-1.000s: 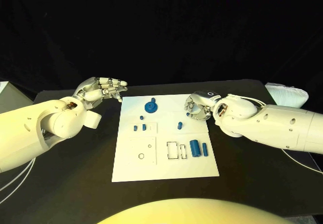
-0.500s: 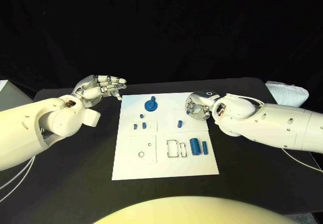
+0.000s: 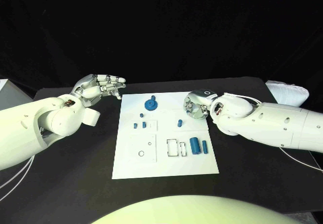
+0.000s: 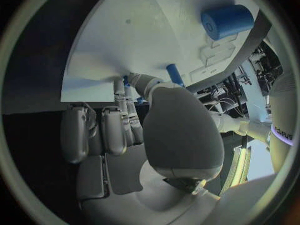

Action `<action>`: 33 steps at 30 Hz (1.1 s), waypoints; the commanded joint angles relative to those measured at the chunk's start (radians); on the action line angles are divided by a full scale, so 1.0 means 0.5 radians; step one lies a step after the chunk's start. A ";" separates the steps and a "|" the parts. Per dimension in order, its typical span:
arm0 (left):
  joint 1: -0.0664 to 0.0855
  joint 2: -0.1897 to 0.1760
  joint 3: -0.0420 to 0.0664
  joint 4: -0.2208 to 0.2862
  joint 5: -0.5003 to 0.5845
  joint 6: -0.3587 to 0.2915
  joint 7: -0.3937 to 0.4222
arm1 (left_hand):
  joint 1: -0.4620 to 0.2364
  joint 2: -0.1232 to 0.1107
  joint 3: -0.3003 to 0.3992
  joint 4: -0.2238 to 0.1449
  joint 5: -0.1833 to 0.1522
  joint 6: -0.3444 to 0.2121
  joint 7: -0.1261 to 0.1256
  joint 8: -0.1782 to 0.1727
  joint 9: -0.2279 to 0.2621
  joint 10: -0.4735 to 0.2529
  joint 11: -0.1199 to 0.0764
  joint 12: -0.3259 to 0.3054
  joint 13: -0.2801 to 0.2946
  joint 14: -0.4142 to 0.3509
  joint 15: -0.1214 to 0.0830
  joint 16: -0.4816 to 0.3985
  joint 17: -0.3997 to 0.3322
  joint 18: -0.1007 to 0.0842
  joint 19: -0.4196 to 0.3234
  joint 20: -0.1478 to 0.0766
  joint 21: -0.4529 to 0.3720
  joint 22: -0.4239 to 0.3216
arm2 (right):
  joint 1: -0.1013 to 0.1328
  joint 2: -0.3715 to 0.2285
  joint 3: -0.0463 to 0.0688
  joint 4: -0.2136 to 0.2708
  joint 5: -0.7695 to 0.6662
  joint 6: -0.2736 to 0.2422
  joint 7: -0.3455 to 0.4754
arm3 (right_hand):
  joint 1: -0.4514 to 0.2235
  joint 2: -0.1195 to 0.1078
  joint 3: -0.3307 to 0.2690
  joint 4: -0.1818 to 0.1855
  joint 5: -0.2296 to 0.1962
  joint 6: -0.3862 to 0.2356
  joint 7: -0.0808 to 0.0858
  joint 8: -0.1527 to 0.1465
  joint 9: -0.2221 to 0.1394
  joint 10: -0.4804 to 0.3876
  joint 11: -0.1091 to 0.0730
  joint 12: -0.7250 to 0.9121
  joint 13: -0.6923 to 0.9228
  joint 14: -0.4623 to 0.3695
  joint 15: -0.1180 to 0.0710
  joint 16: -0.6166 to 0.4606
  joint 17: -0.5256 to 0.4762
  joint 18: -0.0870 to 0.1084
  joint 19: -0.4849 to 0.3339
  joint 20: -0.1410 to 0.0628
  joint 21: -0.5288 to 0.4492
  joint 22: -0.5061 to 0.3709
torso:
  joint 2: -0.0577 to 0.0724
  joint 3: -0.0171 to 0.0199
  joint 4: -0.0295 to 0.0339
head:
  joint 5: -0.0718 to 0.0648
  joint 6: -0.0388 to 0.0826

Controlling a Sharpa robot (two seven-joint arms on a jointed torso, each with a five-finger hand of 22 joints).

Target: Assemble the parts on the task board

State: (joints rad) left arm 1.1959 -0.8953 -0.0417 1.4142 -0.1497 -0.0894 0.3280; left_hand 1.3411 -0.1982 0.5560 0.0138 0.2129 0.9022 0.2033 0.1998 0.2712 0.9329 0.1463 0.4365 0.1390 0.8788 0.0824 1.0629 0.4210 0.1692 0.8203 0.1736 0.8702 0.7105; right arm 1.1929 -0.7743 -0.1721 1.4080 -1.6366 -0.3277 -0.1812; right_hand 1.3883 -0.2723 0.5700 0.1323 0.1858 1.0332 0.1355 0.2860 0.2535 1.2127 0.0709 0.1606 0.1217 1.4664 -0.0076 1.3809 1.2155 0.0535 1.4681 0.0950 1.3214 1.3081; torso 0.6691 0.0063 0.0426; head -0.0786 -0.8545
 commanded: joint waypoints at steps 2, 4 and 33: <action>0.001 -0.001 0.002 0.009 0.014 0.006 0.010 | 0.004 0.018 -0.009 -0.003 -0.004 -0.007 0.004 0.006 -0.001 -0.008 -0.005 0.007 -0.002 -0.001 -0.008 -0.008 -0.002 0.031 0.013 0.004 -0.006 -0.003 | -0.013 0.016 -0.007 0.000 -0.029 0.055 -0.003 | -0.005 0.003 0.014 -0.006 -0.003 0.015 -0.002 0.006 0.003 0.004 -0.007 -0.011 -0.005 0.072 -0.009 0.010 -0.002 -0.001 0.057 -0.016 0.011 0.227 | 0.000 -0.0003 0.000 | -0.005 -0.004; 0.002 -0.001 0.002 0.011 0.013 0.006 0.007 | 0.004 0.018 -0.009 -0.003 -0.004 -0.007 0.004 0.006 -0.001 -0.008 -0.005 0.007 -0.002 -0.001 -0.008 -0.008 -0.002 0.031 0.013 0.004 -0.006 -0.003 | -0.014 0.021 -0.007 0.000 -0.038 0.061 -0.012 | 0.000 0.009 0.029 -0.014 0.000 0.022 -0.004 0.008 0.006 0.014 -0.009 -0.017 -0.010 0.073 -0.011 0.014 0.004 -0.001 0.058 -0.018 0.015 0.230 | -0.001 -0.0006 0.001 | -0.003 -0.004; 0.001 0.004 0.002 0.005 0.003 0.008 -0.014 | 0.016 0.018 -0.012 -0.008 -0.004 -0.012 0.005 0.007 -0.003 -0.014 -0.004 0.009 -0.005 0.003 -0.008 -0.011 -0.007 0.031 0.023 0.002 -0.012 -0.009 | -0.023 -0.036 -0.002 0.108 -0.113 -0.290 -0.143 | 0.044 0.105 0.254 -0.226 -0.057 0.158 -0.046 0.087 0.096 0.223 -0.062 -0.046 0.001 0.075 -0.060 0.032 0.012 -0.025 0.093 -0.061 0.131 0.311 | -0.003 0.0011 -0.002 | -0.002 -0.002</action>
State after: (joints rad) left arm 1.1960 -0.8956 -0.0417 1.4168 -0.1503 -0.0894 0.3189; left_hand 1.3459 -0.1934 0.5533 0.0110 0.2129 0.9022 0.2032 0.1998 0.2713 0.9329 0.1463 0.4364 0.1379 0.8789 0.0824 1.0629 0.4185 0.1690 0.8238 0.1772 0.8702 0.7074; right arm 1.1806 -0.7903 -0.1752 1.4552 -1.6911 -0.4076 -0.2467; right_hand 1.4108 -0.2259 0.6899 0.0179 0.1559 1.1062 0.1118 0.3246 0.2992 1.2739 0.0816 0.1367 0.1185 1.4647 -0.0308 1.3942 1.2219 0.0535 1.4644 0.0696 1.3843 1.3077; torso 0.6678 0.0076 0.0419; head -0.0793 -0.8562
